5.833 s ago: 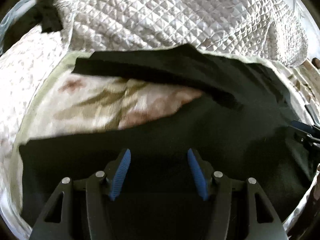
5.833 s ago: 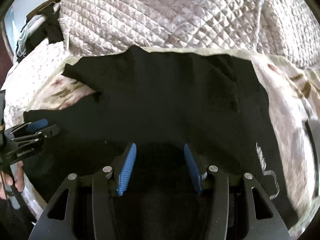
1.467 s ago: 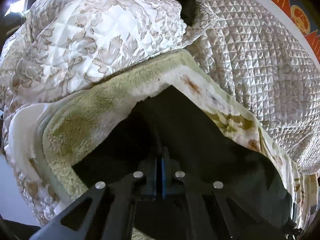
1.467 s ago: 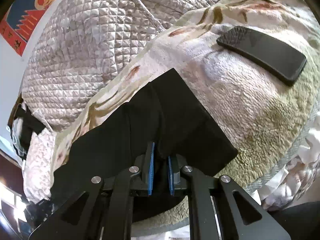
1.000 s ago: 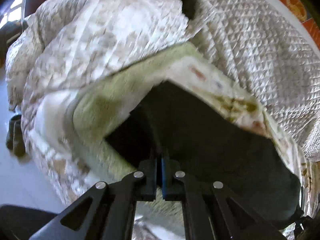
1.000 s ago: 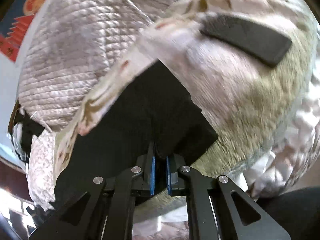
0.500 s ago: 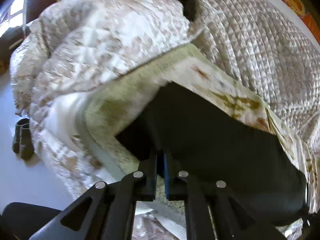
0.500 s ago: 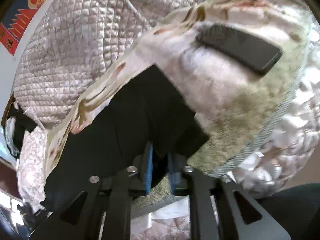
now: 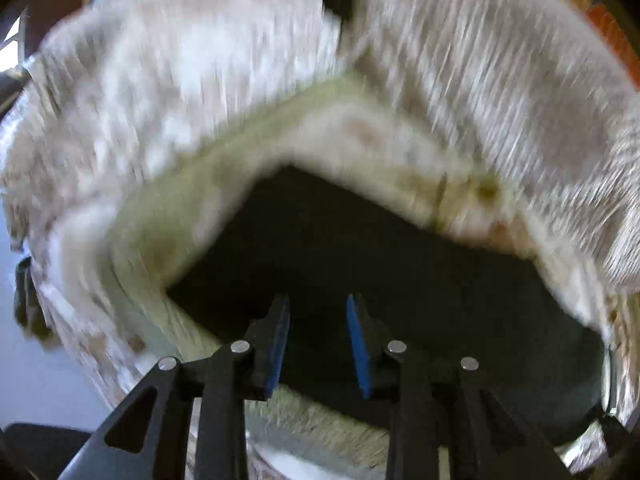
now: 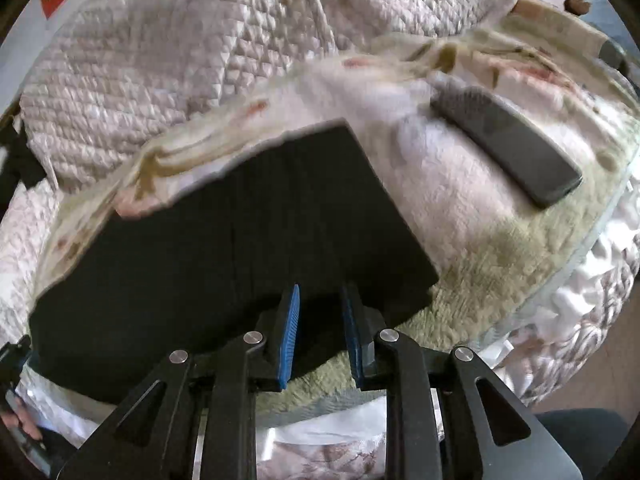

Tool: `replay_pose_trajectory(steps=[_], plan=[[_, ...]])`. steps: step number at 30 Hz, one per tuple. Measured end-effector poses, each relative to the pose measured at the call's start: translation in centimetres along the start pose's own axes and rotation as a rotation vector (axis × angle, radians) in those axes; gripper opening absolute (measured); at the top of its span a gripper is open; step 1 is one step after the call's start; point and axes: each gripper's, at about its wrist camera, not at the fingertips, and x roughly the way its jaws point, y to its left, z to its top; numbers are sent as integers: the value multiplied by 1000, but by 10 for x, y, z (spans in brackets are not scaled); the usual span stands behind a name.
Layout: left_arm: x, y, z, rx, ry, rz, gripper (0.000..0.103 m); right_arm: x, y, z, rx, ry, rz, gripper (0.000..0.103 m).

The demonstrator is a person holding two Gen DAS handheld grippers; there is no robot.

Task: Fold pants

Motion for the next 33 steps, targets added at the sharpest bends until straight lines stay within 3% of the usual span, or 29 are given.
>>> replay_pose_trajectory(steps=[3,6,9,11,14,18,22,25,30,33], plan=[[-7,-4,1,29,-26,23,34,-8,4,10,-9,-33,23,22],[-10,-8,16,25,-37,-9,35,-4,14,28,-60,-53,60,26],[-1,-17,37,37,-40,-48,38,13,36,47,-108,-28,139,26],[15,-25,49,52,-15,-72,42,27,54,57,-163,-5,137,26],[36,-23,60,45,-11,13,41,53,64,67,-203,24,74,26],[38,-21,64,48,-70,59,42,73,48,72,-136,28,5,26],[50,-27,69,85,-107,133,43,79,40,79,-120,17,-4,26],[60,-33,75,111,-109,170,50,87,40,81,-126,24,-12,26],[39,-28,73,42,-136,74,51,57,47,83,-144,-101,0,26],[14,-26,65,47,-210,41,51,50,42,79,-128,-107,-22,37]])
